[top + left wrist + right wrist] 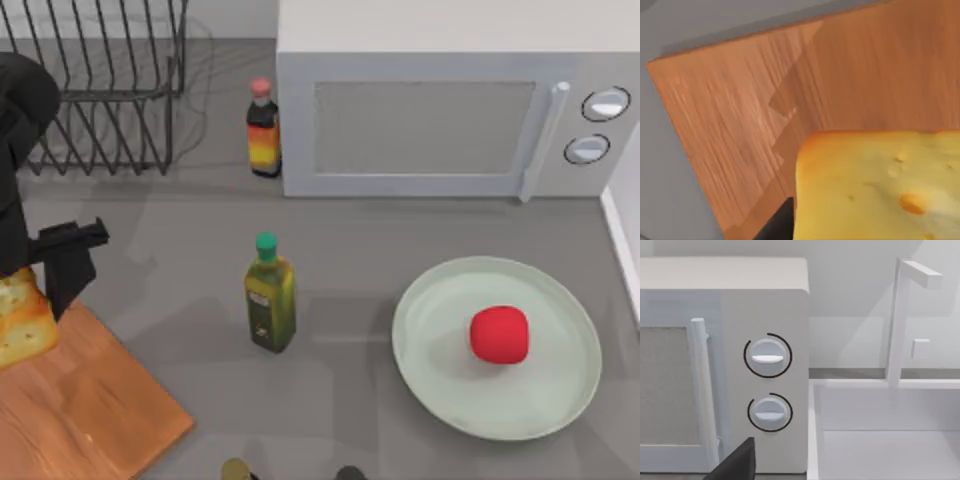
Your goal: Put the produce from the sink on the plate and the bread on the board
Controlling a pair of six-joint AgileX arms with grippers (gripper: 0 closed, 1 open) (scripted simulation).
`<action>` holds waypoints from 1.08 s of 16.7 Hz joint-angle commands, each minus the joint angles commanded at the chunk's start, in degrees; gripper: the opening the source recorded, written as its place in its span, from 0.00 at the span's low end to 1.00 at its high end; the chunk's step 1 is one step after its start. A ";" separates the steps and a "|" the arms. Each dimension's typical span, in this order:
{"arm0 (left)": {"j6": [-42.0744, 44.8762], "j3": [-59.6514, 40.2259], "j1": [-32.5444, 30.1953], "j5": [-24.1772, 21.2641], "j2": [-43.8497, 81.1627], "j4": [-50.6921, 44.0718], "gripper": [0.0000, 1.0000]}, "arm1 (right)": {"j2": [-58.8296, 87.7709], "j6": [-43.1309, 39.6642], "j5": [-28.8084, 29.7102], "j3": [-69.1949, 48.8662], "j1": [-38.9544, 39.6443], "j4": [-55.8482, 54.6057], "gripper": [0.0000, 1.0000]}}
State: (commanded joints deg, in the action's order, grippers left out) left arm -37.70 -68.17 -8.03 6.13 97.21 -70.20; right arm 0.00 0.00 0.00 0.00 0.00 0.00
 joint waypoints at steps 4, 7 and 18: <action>-23.54 7.63 2.13 -4.08 -5.97 3.53 0.00 | 0.00 0.00 0.00 0.00 0.00 0.00 1.00; -37.77 11.98 3.30 -6.76 -9.57 5.62 0.00 | 0.00 0.00 0.00 0.00 0.00 0.00 1.00; -52.00 16.05 3.95 -9.67 -13.10 7.54 0.00 | 0.00 0.00 0.00 0.00 0.00 0.00 1.00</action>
State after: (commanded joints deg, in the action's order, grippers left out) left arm -89.70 -52.12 -4.08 -3.54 84.11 -62.66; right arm 0.00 0.00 0.00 0.00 0.00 0.00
